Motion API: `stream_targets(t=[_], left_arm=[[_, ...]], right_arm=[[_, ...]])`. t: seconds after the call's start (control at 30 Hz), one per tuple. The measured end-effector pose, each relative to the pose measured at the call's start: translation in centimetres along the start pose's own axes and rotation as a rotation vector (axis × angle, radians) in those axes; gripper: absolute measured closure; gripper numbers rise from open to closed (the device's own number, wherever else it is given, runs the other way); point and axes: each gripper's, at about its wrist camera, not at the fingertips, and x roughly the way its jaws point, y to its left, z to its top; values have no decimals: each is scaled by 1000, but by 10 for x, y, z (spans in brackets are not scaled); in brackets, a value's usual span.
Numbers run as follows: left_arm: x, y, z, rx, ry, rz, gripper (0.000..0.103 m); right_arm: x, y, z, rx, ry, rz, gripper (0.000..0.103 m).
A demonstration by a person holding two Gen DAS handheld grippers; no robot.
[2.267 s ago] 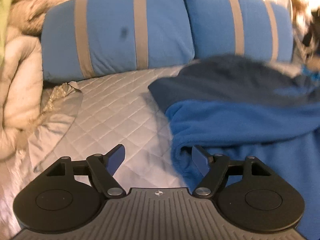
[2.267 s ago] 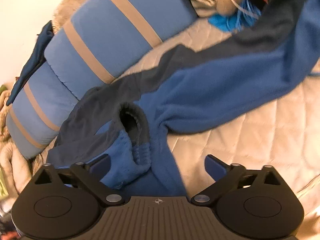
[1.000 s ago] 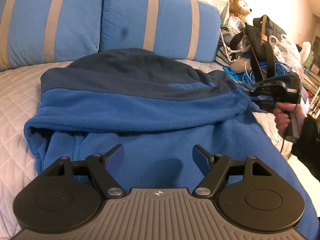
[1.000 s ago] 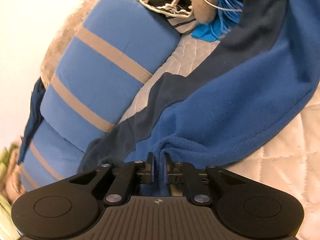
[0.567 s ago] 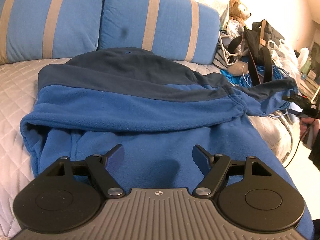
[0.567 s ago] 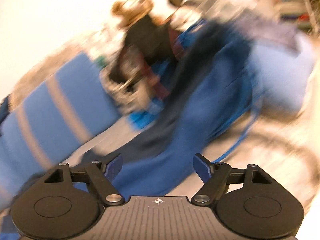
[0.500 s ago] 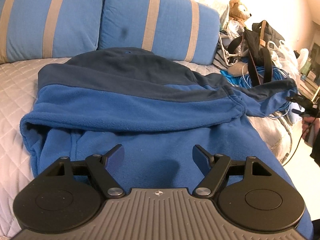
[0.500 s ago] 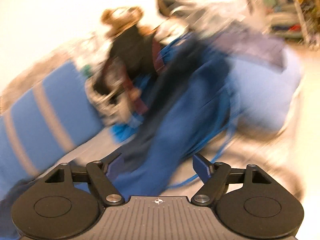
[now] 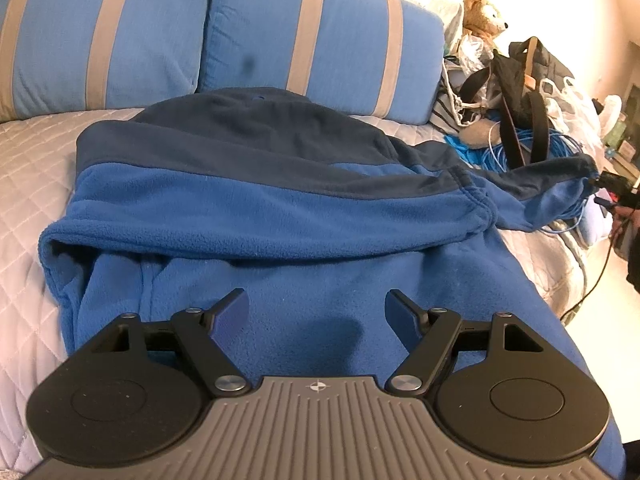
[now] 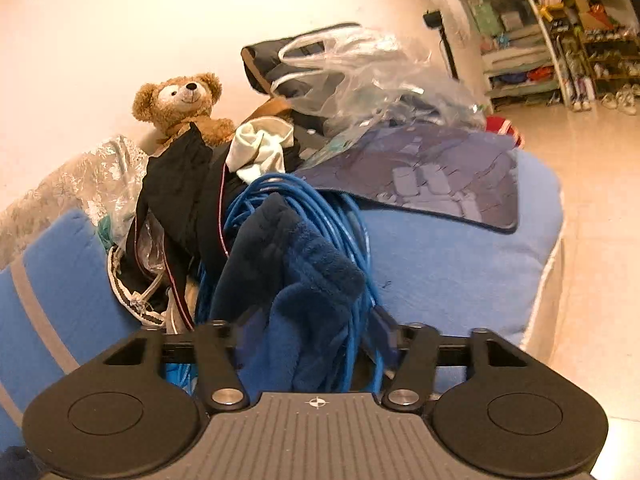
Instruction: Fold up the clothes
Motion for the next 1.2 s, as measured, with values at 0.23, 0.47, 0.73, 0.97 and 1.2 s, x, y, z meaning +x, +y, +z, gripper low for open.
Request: stream_targets(t=[0.23,0.47,0.73,0.97,1.2], left_arm=[[0,1,0,-7,0,-2,28],[0,2,0,-9,4,-5,28],[0,2,0,-11,1,-5,28],[-1,1,0,-10,0,0,28],[-2,2,0,-19,-5,-6,28]], right_arm=[[-2,6,17,-15,1,42,97],[-39,42,41,-86,-39,192,98],[-61,98,42,-142,-10,381,101],[-76,163,7,-250,62,552,101],[-73,197,-35,-420,127,529,89]])
